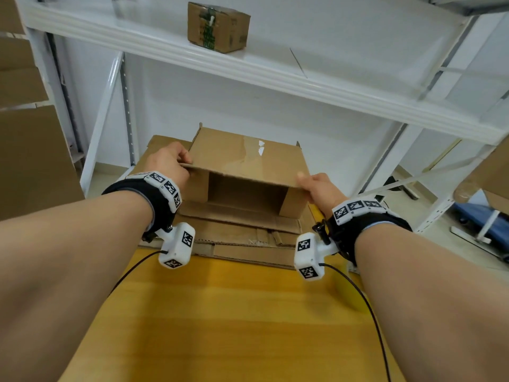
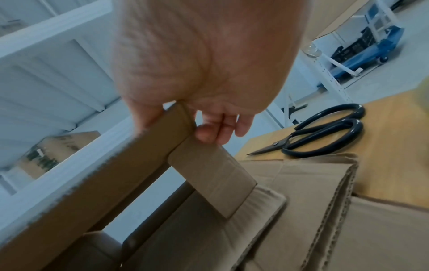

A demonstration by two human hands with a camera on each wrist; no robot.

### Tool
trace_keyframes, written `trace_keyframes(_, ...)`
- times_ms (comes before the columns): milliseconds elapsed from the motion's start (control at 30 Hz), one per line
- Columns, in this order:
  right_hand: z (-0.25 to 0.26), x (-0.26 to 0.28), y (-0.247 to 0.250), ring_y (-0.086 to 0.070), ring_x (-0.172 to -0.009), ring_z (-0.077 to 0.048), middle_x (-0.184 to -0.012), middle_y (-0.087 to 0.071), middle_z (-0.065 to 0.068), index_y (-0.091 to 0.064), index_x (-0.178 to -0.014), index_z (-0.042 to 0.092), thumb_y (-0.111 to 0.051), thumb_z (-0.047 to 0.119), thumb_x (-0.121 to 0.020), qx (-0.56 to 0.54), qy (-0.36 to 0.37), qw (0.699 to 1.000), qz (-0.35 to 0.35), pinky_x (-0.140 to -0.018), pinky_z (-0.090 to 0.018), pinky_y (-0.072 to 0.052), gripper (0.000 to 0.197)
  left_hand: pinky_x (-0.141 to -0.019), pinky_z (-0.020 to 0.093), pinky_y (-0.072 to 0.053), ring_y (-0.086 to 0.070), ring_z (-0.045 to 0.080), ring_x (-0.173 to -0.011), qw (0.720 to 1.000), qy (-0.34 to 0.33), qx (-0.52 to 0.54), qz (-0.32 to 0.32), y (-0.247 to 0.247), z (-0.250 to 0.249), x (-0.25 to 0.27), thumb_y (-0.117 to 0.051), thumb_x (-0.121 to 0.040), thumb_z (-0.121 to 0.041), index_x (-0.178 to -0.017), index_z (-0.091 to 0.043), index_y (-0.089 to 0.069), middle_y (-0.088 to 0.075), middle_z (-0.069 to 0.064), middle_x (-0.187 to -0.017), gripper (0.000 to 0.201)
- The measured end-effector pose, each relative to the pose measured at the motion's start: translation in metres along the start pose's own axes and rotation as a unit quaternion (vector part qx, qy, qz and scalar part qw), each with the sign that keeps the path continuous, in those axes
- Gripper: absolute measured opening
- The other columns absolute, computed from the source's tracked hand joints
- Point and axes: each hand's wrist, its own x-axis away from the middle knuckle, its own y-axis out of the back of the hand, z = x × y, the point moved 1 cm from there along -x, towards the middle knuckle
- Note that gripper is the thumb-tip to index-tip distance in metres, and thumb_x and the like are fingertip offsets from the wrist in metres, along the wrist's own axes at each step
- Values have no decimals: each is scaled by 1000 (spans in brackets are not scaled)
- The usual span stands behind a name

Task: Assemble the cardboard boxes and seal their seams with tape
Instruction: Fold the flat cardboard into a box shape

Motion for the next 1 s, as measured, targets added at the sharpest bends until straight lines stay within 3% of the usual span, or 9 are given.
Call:
trace_keyframes(67, 2, -1, -1, -52, -106, -19, -122, -54, -2, -49, -123, 18, -60, 52, -92, 26, 4, 1000, -6, -91, -35, -42, 47, -68, 35, -57, -58, 17, -71, 999, -15, -13, 28, 2, 2, 0, -51, -78, 1, -87, -31, -55, -61, -3, -89, 33)
trace_keyframes(200, 6, -1, 0, -55, -92, -16, -118, -55, -2, -45, -127, 22, -65, 41, -91, 62, 2, 998, 1, -73, -28, -43, 45, -60, 38, -55, -60, 26, -75, 991, -21, -38, 129, 9, 7, -2, -47, -78, 9, -103, -32, -45, -56, 7, -96, 48)
trace_keyframes(333, 6, 4, -2, -57, -119, -28, -139, -51, -7, -28, -150, 22, -72, 41, -87, 62, -12, 998, -28, -100, -39, -49, 79, -63, 42, -55, -58, 33, -74, 978, 30, 29, 205, 12, 9, -10, -46, -80, 10, -101, -34, -47, -53, 13, -98, 48)
trace_keyframes(500, 6, -1, -4, -54, -126, -29, -144, -51, -7, -30, -151, 16, -76, 47, -81, 131, -28, 990, -40, -103, -40, -44, 89, -52, 24, -39, -47, 17, -66, 975, 61, 85, 194, 17, -8, -3, -62, -76, 7, -117, -20, -45, -51, 14, -98, 52)
trace_keyframes(567, 9, -4, -2, -57, -120, -31, -136, -56, -7, -35, -145, 18, -79, 53, -75, 168, -38, 984, -49, -101, -44, -48, 90, -67, 29, -48, -53, 19, -83, 979, 17, 36, 199, 20, -16, 4, -76, -75, -6, -132, -31, -38, -45, 17, -126, 74)
trace_keyframes(633, 12, -6, 0, -60, -111, -31, -127, -59, -6, -39, -139, 22, -81, 62, -67, 206, -43, 976, -54, -97, -49, -51, 92, -94, 45, -44, -46, 33, -119, 977, 3, -24, 214, 23, -29, 8, -80, -74, -15, -142, -48, -27, -13, 13, -154, 93)
trace_keyframes(733, 12, -10, 1, -61, -106, -31, -120, -59, -6, -38, -133, 24, -83, 62, -64, 218, -42, 974, -53, -93, -50, -52, 91, -106, 52, -34, -25, 42, -139, 968, -1, -88, 237, 17, -36, -2, -81, -74, -21, -143, -57, -17, 12, 8, -159, 101)
trace_keyframes(867, 6, -14, -5, -63, -95, -29, -114, -59, -5, -29, -137, 33, -84, 43, -74, 204, -4, 978, -44, -83, -44, -55, 84, -96, 50, -49, -50, 38, -119, 965, -13, -97, 241, 0, -27, -4, -82, -71, -19, -138, -52, -34, -31, 11, -148, 89)
trace_keyframes(1000, 3, -18, -10, -62, -85, -28, -115, -62, -11, -29, -144, 35, -76, 27, -86, 259, 29, 965, -27, -71, -36, -52, 75, -92, 46, -50, -51, 34, -107, 983, 3, -96, 157, -13, -13, 3, -74, -80, -20, -131, -55, -37, -35, 11, -127, 72)
